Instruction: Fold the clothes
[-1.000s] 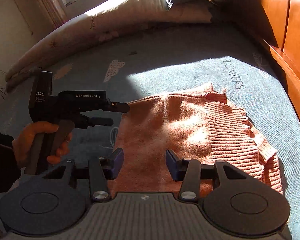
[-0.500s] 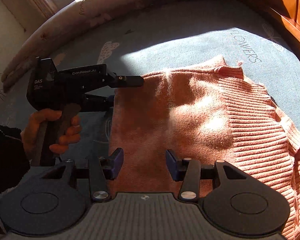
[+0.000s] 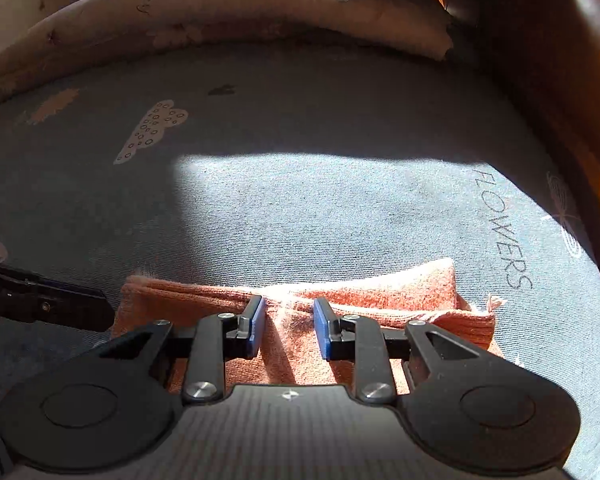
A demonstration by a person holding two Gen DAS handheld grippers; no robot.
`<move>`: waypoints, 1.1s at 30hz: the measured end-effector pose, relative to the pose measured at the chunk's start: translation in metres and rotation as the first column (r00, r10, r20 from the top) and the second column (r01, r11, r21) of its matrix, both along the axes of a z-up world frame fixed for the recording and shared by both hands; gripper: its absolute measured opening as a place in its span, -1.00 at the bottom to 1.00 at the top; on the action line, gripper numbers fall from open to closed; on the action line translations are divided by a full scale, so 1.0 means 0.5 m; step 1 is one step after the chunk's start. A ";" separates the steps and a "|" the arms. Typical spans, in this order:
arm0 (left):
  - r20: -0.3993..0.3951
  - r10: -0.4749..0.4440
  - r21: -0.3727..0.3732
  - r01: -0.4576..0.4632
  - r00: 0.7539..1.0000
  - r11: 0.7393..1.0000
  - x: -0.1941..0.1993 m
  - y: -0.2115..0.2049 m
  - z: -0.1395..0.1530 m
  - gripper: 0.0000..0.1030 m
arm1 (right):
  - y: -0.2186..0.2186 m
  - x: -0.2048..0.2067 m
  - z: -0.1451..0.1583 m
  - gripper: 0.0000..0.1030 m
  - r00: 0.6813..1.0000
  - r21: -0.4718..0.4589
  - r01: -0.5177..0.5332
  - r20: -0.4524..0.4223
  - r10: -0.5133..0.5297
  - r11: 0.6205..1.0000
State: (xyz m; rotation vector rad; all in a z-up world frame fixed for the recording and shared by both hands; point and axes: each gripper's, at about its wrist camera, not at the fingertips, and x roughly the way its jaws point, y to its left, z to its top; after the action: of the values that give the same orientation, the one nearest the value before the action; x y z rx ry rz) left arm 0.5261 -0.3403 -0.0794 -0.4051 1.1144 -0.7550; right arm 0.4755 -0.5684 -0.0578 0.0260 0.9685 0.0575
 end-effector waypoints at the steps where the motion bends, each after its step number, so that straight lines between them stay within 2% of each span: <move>1: 0.002 -0.004 0.005 0.004 1.000 1.000 -0.002 -0.003 0.002 -0.05 | -0.006 0.002 -0.006 -0.41 1.000 0.015 0.013 0.011 -0.013 1.000; 3: 0.019 -0.009 0.021 0.009 1.000 1.000 -0.007 -0.010 0.009 -0.05 | -0.021 0.003 -0.002 -0.42 0.999 0.047 0.021 0.023 -0.023 0.999; 6: 0.067 -0.044 0.022 0.043 0.997 0.999 -0.016 -0.021 0.029 0.03 | -0.039 -0.018 0.030 -0.42 0.997 0.045 0.048 0.053 -0.050 0.998; 9: 0.137 -0.107 0.016 0.106 0.985 0.994 -0.025 -0.047 0.054 0.22 | -0.062 -0.034 0.054 -0.41 0.991 -0.009 0.096 0.093 -0.095 0.995; 12: 0.166 -0.164 0.008 0.165 0.972 0.986 -0.029 -0.079 0.060 0.28 | -0.085 -0.015 0.033 -0.41 0.991 -0.053 0.124 0.056 -0.121 0.991; 13: 0.164 -0.177 0.015 0.177 0.970 0.984 -0.030 -0.092 0.058 0.28 | -0.094 -0.003 0.013 -0.41 0.991 -0.042 0.129 0.042 -0.127 0.991; 16: 0.171 -0.203 0.063 0.195 0.964 0.979 -0.031 -0.127 0.057 0.28 | -0.101 0.023 -0.019 -0.41 0.992 -0.034 0.125 0.023 -0.124 0.992; 19: 0.193 -0.248 0.086 0.236 0.949 0.968 -0.029 -0.160 0.053 0.28 | -0.097 0.023 0.008 -0.40 0.991 -0.032 0.119 0.060 -0.117 0.992; 20: 0.196 -0.255 0.098 0.239 0.947 0.966 -0.027 -0.170 0.047 0.28 | -0.099 0.020 0.014 -0.38 0.990 -0.026 0.123 0.075 -0.120 0.992; 23: 0.177 -0.246 0.153 0.220 0.953 0.963 -0.015 -0.188 0.021 0.28 | -0.115 0.038 -0.016 -0.33 0.989 -0.042 0.142 0.037 -0.141 0.989; 25: 0.135 -0.228 0.162 0.205 0.964 0.965 -0.005 -0.188 0.007 0.27 | -0.132 0.039 -0.021 -0.33 0.987 0.011 0.153 0.047 -0.153 0.988; 27: 0.149 -0.218 0.148 0.197 0.964 0.969 -0.011 -0.179 0.025 0.28 | -0.140 0.034 -0.001 -0.32 0.985 0.029 0.166 0.043 -0.167 0.986; 30: 0.194 -0.238 0.172 0.206 0.952 0.963 -0.028 -0.165 0.047 0.36 | -0.167 -0.009 0.043 -0.18 0.973 0.046 0.217 0.066 -0.220 0.975; 33: 0.181 -0.233 0.210 0.194 0.956 0.958 -0.035 -0.152 0.039 0.37 | -0.193 -0.061 0.053 -0.18 0.966 0.071 0.252 0.048 -0.256 0.965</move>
State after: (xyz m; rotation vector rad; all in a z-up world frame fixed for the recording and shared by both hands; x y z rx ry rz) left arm 0.5088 -0.4161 -0.0599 -0.0424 1.0346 -0.8518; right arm 0.4452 -0.6647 -0.0312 0.2067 0.9000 -0.1470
